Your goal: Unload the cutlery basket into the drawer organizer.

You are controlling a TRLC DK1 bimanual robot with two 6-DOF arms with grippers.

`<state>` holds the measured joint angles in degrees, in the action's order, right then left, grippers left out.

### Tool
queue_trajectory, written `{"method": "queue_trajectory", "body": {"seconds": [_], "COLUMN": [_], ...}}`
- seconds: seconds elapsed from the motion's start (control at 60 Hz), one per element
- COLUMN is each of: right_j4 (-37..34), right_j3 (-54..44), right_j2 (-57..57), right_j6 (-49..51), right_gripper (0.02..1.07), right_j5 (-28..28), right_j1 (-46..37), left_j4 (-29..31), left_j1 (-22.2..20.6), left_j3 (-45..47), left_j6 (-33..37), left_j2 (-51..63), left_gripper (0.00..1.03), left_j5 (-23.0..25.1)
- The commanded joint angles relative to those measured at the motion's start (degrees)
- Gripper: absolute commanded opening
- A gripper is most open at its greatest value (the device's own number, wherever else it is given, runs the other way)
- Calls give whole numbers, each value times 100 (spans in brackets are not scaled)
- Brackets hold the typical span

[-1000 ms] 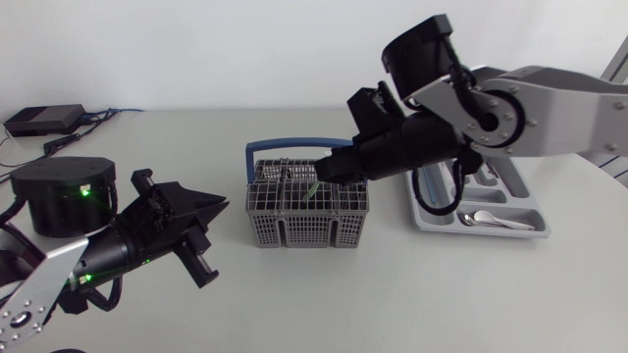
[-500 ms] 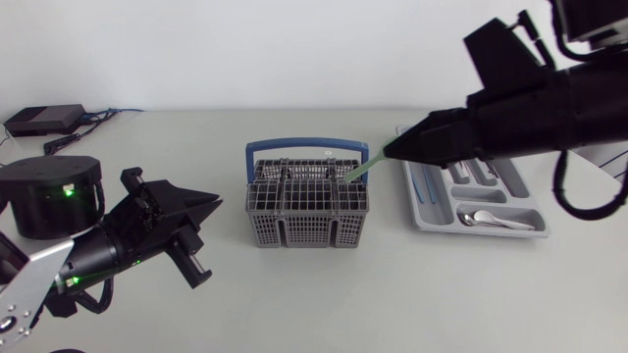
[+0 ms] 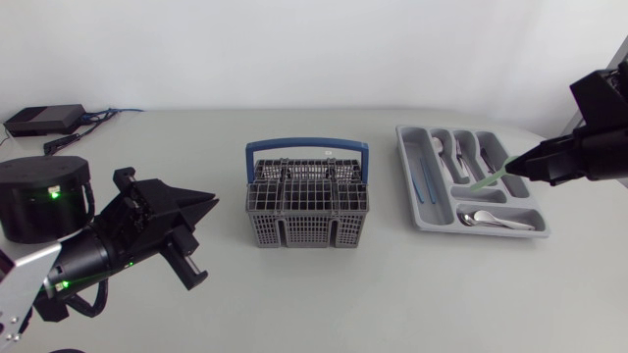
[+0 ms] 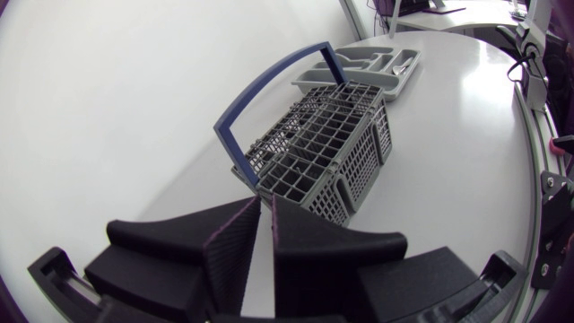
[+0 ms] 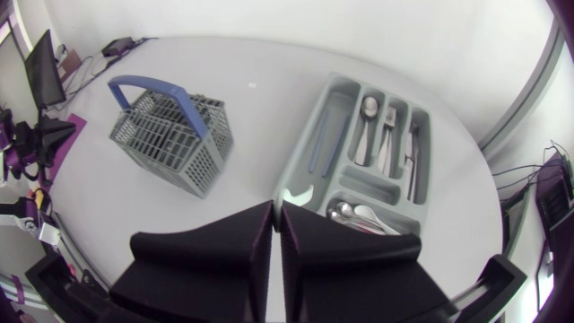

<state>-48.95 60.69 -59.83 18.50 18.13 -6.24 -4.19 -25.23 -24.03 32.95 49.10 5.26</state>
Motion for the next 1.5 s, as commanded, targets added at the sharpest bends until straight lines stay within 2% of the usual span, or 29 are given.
{"method": "queue_trajectory", "body": {"seconds": [0.0,0.233,0.3,0.483,0.75,1.067,1.1,1.167,1.183,1.2,1.333,1.383,1.483], "right_j4": [158,782,1265,1968,2838,3462,3506,3559,3559,3603,3691,3682,3656], "right_j3": [-259,-575,-734,-945,-980,-1103,-1085,-1059,-1059,-1050,-1024,-1024,-1041], "right_j2": [-160,-617,-767,-1382,-2489,-3377,-3465,-3597,-3597,-3649,-3676,-3562,-3254], "right_j6": [373,620,699,848,927,830,804,743,743,716,611,576,505], "right_gripper": [8,8,8,8,8,8,12,27,27,35,68,72,75], "right_j5": [-161,-1277,-1892,-2727,-3228,-3421,-3421,-3413,-3413,-3413,-3413,-3413,-3395], "right_j1": [-237,-360,-360,-369,-439,-220,-185,-88,-88,-26,158,237,360], "left_j4": [67,120,120,137,164,234,234,243,243,252,304,331,375], "left_j1": [-25,-25,-34,-34,-34,-34,-34,-34,-34,-43,-43,-43,-43], "left_j3": [162,171,180,180,180,127,118,100,100,100,74,74,74], "left_j6": [-131,-157,-184,-210,-219,-210,-210,-210,-210,-210,-210,-210,-210], "left_j2": [-85,-182,-182,-199,-243,-261,-261,-252,-252,-252,-252,-270,-305], "left_gripper": [31,31,31,31,31,31,31,31,31,31,31,31,31], "left_j5": [-16,-16,-7,-7,-7,-7,-7,-7,-7,-7,-7,-7,-7]}}
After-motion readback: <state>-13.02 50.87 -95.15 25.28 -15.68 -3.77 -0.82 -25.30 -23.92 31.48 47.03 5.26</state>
